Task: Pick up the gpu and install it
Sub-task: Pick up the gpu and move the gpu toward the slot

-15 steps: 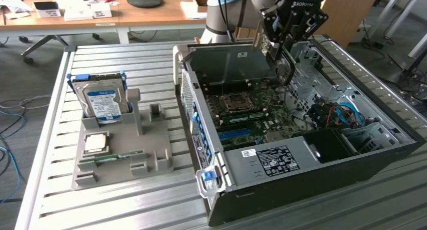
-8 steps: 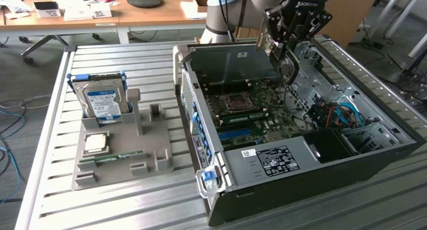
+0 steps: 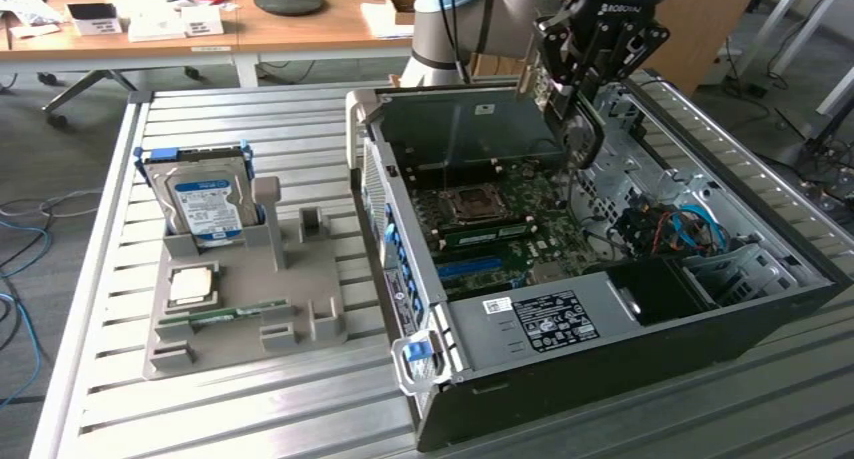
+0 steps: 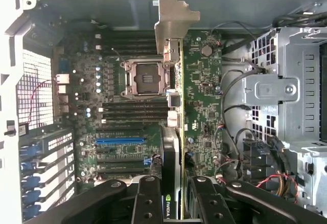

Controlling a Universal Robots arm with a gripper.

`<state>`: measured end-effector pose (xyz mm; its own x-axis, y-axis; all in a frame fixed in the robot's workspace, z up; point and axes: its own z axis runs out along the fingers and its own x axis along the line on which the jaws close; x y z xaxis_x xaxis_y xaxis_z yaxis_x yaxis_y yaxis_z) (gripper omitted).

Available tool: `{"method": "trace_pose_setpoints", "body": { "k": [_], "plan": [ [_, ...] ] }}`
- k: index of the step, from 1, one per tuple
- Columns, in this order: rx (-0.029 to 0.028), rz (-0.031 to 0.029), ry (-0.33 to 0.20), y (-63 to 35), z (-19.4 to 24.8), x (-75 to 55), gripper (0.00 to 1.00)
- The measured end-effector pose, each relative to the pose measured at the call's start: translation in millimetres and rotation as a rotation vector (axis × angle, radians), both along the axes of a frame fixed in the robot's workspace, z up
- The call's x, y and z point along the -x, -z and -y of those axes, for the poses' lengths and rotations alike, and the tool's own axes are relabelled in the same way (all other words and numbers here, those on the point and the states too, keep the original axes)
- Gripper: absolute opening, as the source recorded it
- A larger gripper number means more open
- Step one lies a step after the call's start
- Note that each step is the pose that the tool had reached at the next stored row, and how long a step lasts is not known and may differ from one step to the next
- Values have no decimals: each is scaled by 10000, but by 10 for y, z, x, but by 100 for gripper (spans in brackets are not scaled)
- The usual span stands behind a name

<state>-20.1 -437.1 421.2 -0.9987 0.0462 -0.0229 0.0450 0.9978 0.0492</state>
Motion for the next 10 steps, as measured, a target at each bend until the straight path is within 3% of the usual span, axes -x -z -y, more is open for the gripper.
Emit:
{"method": "trace_pose_setpoints", "body": {
  "k": [10],
  "plan": [
    [1, 0, 0, 0, 0, -78, 27]
  ]
}}
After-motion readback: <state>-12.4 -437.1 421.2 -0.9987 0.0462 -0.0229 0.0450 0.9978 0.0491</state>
